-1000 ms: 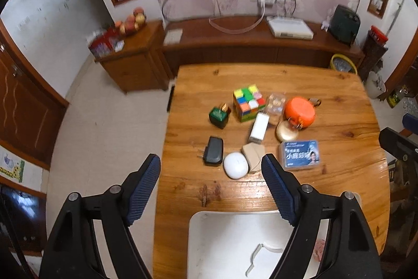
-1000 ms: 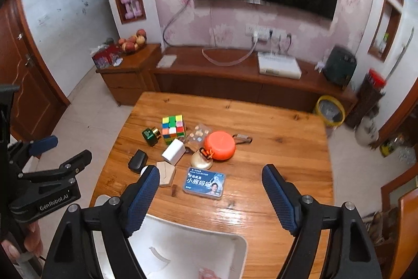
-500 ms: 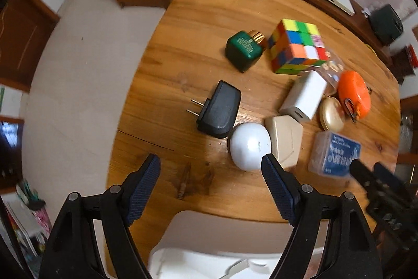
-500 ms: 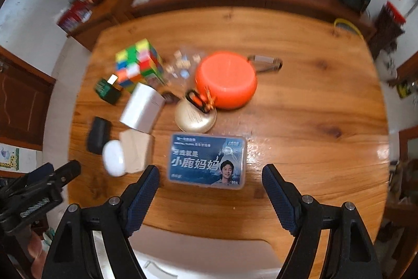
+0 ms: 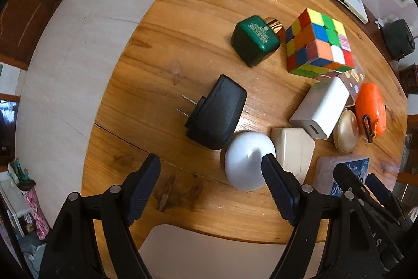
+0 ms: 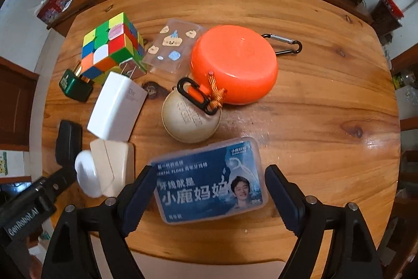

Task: Organize rigid objects
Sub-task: 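Grasp the white round earbud case with left gripper while right grasps the blue floss box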

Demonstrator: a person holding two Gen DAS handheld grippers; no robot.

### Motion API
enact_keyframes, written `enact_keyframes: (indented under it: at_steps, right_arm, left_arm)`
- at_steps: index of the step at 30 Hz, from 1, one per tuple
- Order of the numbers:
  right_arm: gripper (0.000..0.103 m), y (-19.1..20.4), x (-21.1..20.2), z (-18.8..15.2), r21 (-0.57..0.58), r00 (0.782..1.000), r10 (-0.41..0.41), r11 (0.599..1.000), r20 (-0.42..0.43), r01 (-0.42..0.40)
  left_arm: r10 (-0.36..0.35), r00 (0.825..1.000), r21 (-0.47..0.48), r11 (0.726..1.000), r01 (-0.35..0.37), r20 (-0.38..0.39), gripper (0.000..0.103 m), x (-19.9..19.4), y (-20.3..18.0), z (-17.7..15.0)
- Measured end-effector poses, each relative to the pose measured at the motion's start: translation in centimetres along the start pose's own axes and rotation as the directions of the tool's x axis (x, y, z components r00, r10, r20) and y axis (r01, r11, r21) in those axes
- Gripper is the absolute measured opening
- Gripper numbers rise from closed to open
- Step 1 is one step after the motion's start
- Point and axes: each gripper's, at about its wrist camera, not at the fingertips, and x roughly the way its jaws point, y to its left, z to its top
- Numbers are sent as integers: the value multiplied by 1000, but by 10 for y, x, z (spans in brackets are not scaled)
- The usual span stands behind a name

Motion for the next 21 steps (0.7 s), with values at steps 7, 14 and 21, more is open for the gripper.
enact_keyframes:
  at_steps: [7,14,21]
  right_arm:
    - [96,22,12,-6,-115,998,-66,991,-14,64]
    - [95,8,20,-8,-77,995,-82,994,-63,77]
    - [95,-8,20,-9,-41,994,-77,996,-75,74]
  left_arm:
    - [-17,1000,-23,1000,17,-17,82,5,5,0]
    - [-32,999,-33,999,31,-17,82,7,1,1]
    - [-36,998,-29,999,34,-47,82,17,-10,-2]
